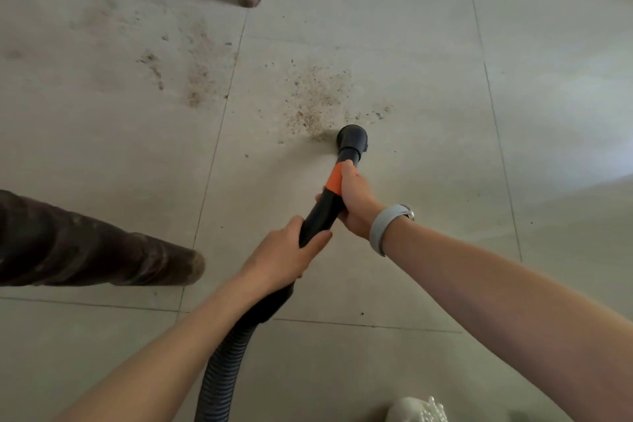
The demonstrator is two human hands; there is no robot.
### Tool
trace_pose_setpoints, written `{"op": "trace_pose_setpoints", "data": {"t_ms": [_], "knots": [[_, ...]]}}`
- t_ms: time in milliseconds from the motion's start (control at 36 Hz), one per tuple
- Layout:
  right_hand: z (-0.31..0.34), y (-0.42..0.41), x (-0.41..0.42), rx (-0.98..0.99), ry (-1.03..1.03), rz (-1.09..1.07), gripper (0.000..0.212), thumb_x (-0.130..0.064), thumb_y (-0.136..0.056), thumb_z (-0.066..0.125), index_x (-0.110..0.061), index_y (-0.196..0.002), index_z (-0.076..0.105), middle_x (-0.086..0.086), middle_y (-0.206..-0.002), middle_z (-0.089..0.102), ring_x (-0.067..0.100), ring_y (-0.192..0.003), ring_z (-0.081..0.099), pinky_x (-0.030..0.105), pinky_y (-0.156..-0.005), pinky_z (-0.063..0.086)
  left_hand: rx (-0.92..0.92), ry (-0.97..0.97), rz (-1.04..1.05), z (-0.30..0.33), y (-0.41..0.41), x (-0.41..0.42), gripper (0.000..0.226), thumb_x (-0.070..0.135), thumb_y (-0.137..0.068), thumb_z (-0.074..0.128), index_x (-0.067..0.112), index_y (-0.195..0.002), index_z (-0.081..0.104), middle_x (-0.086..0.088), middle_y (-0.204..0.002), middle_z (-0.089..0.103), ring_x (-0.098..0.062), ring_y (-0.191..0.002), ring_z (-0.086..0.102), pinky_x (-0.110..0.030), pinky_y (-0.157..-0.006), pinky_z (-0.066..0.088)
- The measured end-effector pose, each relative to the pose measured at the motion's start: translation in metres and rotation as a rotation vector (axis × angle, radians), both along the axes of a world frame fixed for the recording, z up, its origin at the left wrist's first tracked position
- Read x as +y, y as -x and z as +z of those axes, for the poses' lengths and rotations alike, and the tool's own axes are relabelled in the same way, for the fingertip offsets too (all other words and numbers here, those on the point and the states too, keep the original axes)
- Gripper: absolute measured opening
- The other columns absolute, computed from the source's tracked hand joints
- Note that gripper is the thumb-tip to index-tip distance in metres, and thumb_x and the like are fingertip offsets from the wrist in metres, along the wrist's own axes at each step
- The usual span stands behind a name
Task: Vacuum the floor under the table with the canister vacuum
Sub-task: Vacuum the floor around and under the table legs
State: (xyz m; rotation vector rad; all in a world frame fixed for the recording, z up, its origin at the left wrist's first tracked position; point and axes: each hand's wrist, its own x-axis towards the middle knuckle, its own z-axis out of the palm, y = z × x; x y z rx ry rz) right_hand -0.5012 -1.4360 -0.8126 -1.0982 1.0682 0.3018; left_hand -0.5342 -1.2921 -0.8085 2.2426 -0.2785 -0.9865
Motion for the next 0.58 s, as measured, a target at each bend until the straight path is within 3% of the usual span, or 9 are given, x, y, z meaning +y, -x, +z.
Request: {"op": "trace_pose_setpoints", "data": {"t_ms": [83, 167, 278, 389, 583], "knots": [[-0.003, 0.001, 0.024, -0.003, -0.043, 0.104, 0.04, -0.039, -0.102, 0.03, -0.011, -0.128, 0.038, 0.008, -0.084, 0.056, 0.022, -0.061, 0.062, 0.038, -0.069, 0.056, 0.002, -0.016, 0.069, -0.002, 0.014, 0.026, 0.034, 0.054, -0.092, 0.046, 0.021, -0.098, 0.047, -0.003, -0.073, 0.066, -0.016, -0.06, 0.064, -0.032, -0.061, 0.052], [-0.007, -0.005, 0.053, -0.021, -0.064, 0.173, 0.04, -0.041, -0.101, 0.032, -0.014, -0.131, 0.036, 0.008, -0.09, 0.054, 0.024, -0.063, 0.063, 0.036, -0.06, 0.057, -0.033, -0.027, 0.174, -0.005, 0.023, 0.049, 0.03, 0.053, -0.092, 0.046, 0.023, -0.095, 0.047, -0.003, -0.07, 0.064, -0.015, -0.059, 0.064, -0.032, -0.059, 0.053], [-0.004, -0.017, 0.082, -0.052, -0.091, 0.304, 0.034, -0.043, -0.099, 0.035, -0.015, -0.118, 0.042, 0.008, -0.09, 0.057, 0.029, -0.082, 0.064, 0.044, -0.082, 0.056, -0.032, 0.019, 0.368, -0.003, 0.028, 0.068, 0.027, 0.049, -0.093, 0.048, 0.022, -0.093, 0.047, -0.006, -0.069, 0.062, -0.018, -0.057, 0.061, -0.031, -0.049, 0.052], [-0.002, -0.016, 0.108, -0.029, -0.134, 0.387, 0.033, -0.042, -0.096, 0.045, -0.017, -0.116, 0.043, 0.016, -0.116, 0.06, 0.033, -0.103, 0.063, 0.047, -0.089, 0.053, -0.043, 0.028, 0.493, -0.001, 0.038, 0.084, 0.024, 0.044, -0.094, 0.049, 0.02, -0.092, 0.049, -0.006, -0.064, 0.06, -0.019, -0.053, 0.06, -0.034, -0.049, 0.05], [-0.007, 0.0, 0.118, -0.048, -0.217, 0.498, 0.036, -0.038, -0.095, 0.05, -0.016, -0.122, 0.042, 0.01, -0.108, 0.056, 0.025, -0.095, 0.059, 0.041, -0.089, 0.053, 0.009, 0.018, 0.548, 0.002, 0.061, 0.095, 0.017, 0.043, -0.094, 0.05, 0.026, -0.091, 0.047, -0.009, -0.066, 0.063, -0.019, -0.054, 0.062, -0.036, -0.051, 0.054]]}}
